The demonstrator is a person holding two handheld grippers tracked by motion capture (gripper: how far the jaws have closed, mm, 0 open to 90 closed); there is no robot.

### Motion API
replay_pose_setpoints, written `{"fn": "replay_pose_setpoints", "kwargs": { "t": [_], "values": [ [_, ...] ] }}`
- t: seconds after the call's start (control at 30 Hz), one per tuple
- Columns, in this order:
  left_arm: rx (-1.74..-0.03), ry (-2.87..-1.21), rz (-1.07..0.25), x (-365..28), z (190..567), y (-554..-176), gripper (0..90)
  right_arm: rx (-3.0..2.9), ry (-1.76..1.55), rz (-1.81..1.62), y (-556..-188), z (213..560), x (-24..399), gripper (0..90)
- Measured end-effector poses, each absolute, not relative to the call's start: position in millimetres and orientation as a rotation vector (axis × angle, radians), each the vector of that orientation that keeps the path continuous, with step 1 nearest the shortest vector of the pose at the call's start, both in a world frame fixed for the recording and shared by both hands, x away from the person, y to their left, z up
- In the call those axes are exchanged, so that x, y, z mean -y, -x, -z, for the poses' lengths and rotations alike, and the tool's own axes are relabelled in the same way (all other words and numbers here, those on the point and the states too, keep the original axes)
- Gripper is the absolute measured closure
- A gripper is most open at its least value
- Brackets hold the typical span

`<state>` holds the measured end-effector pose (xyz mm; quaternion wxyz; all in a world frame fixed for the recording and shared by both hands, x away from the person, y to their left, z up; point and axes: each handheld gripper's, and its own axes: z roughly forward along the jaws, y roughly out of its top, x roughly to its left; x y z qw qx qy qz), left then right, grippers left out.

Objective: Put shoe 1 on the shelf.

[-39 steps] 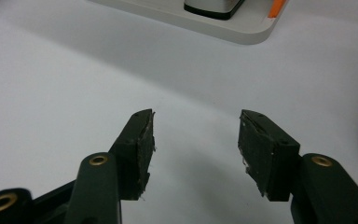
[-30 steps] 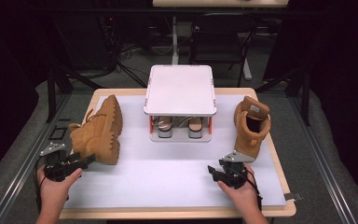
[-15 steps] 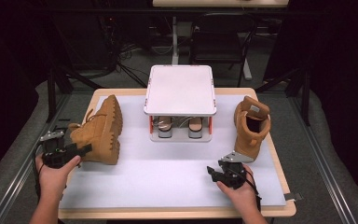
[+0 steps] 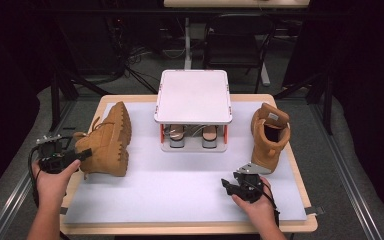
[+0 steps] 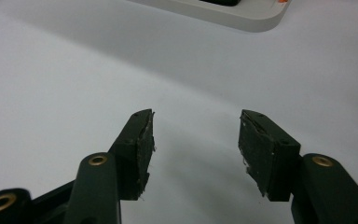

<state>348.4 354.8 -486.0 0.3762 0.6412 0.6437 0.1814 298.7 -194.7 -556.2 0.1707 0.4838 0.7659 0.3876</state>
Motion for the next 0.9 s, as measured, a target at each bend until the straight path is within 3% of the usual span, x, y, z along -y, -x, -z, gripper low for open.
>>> {"fn": "replay_pose_setpoints", "kwargs": {
  "t": [0.4, 0.57, 0.9],
  "values": [
    [-1.637, -1.604, -0.358, -358.8, 499.4, -358.8, 31.9, -2.190, -1.371, -1.092, -298.7, 556.0, 193.5, 44.9],
    [-1.641, -1.605, -0.369, -356.0, 496.5, -359.5, 33.6, -2.190, -1.370, -1.094, -298.6, 555.9, 193.3, 44.9],
    [-1.637, -1.574, -0.373, -355.3, 489.5, -357.5, 43.2, -2.190, -1.368, -1.095, -299.0, 556.2, 193.3, 44.9]
  ]
}}
